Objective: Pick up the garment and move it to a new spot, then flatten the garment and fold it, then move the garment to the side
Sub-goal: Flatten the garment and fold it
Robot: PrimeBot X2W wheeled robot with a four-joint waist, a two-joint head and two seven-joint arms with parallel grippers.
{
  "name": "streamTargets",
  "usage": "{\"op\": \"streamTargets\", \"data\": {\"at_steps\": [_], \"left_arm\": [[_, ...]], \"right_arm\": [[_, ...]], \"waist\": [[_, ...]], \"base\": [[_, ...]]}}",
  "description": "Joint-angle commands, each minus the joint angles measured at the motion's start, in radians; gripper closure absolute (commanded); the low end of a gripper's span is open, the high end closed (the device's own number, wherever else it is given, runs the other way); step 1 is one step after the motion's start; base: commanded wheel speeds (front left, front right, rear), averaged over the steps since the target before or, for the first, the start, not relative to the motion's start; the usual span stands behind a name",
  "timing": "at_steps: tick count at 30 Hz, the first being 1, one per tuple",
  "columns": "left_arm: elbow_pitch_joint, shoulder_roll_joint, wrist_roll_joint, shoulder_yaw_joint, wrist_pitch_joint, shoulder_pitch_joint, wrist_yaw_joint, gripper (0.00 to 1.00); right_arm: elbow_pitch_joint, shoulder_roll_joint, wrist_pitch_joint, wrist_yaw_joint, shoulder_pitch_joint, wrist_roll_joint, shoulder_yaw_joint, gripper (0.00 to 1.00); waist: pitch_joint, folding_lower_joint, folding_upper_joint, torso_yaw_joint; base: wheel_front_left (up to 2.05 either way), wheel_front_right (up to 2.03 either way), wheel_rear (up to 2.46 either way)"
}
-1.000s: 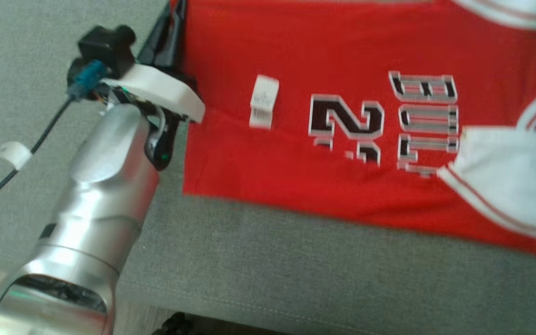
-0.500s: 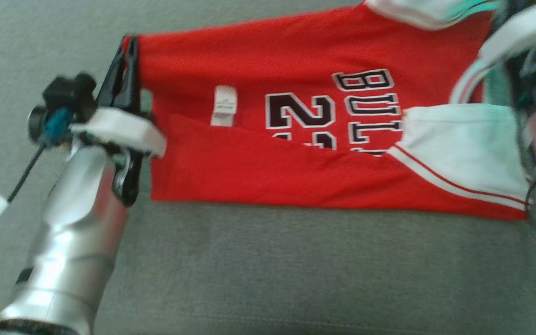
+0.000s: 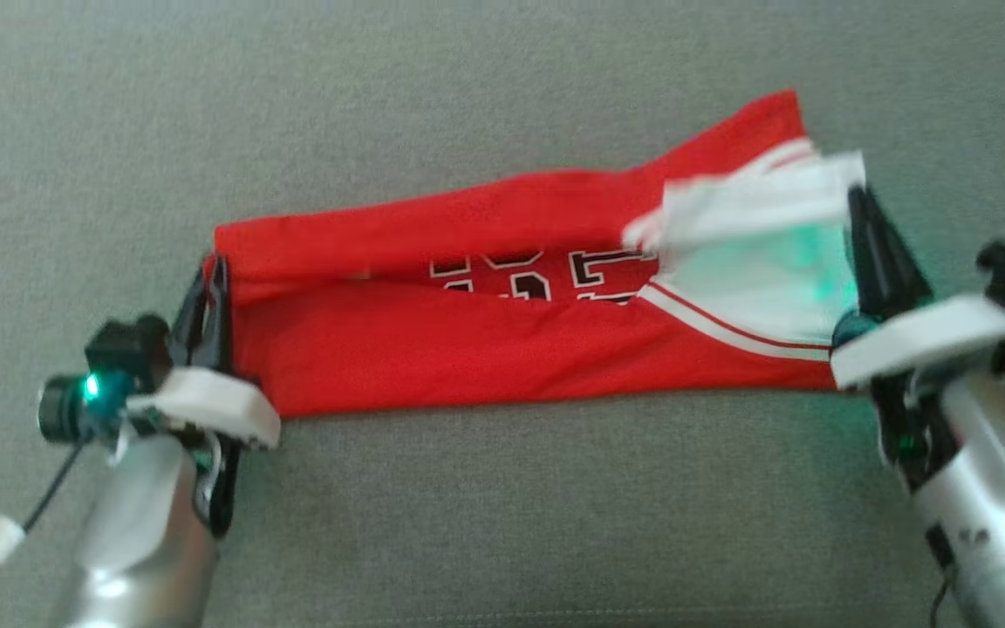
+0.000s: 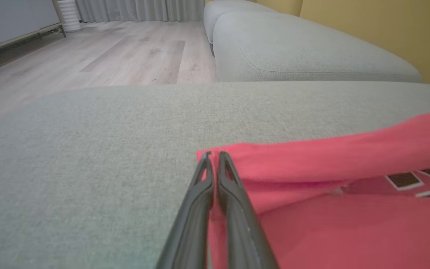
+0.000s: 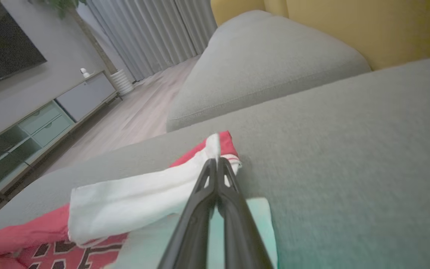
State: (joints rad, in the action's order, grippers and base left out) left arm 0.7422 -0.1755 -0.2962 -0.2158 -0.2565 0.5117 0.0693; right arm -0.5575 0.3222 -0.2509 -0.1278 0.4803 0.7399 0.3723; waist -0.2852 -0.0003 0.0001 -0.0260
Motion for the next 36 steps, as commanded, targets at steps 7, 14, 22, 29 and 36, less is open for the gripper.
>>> {"op": "streamTargets", "data": {"at_steps": [7,14,22,29,36], "left_arm": [[-0.039,0.003,0.06,0.074,-0.005,-0.067,-0.01,0.5],[-0.119,0.033,0.126,0.134,-0.005,-0.148,-0.093,0.0],[-0.284,0.103,0.137,0.212,-0.005,-0.323,-0.123,0.0],[-0.372,0.124,0.142,0.201,-0.005,-0.46,-0.118,0.0],[-0.389,0.125,0.11,0.146,-0.005,-0.5,-0.124,0.0]], "right_arm": [[0.023,-0.064,-0.011,-0.003,-0.11,0.023,-0.03,0.66],[0.034,-0.113,-0.011,-0.003,-0.142,-0.103,-0.127,0.0],[0.041,-0.237,-0.011,-0.003,-0.246,-0.346,-0.287,0.0],[0.026,-0.268,-0.011,-0.003,-0.302,-0.42,-0.329,0.0],[-0.021,-0.271,-0.011,-0.003,-0.282,-0.446,-0.343,0.0]], "waist": [[0.042,0.0003,-0.0001,0.013],[0.096,0.0003,-0.0001,0.018],[0.177,0.0003,-0.0001,0.005],[0.23,0.0003,-0.0001,-0.007],[0.233,0.0003,-0.0001,-0.026]], "base": [[0.0,0.0,0.0],[0.0,0.0,0.0],[0.0,0.0,0.0],[0.0,0.0,0.0],[0.0,0.0,0.0]]}}
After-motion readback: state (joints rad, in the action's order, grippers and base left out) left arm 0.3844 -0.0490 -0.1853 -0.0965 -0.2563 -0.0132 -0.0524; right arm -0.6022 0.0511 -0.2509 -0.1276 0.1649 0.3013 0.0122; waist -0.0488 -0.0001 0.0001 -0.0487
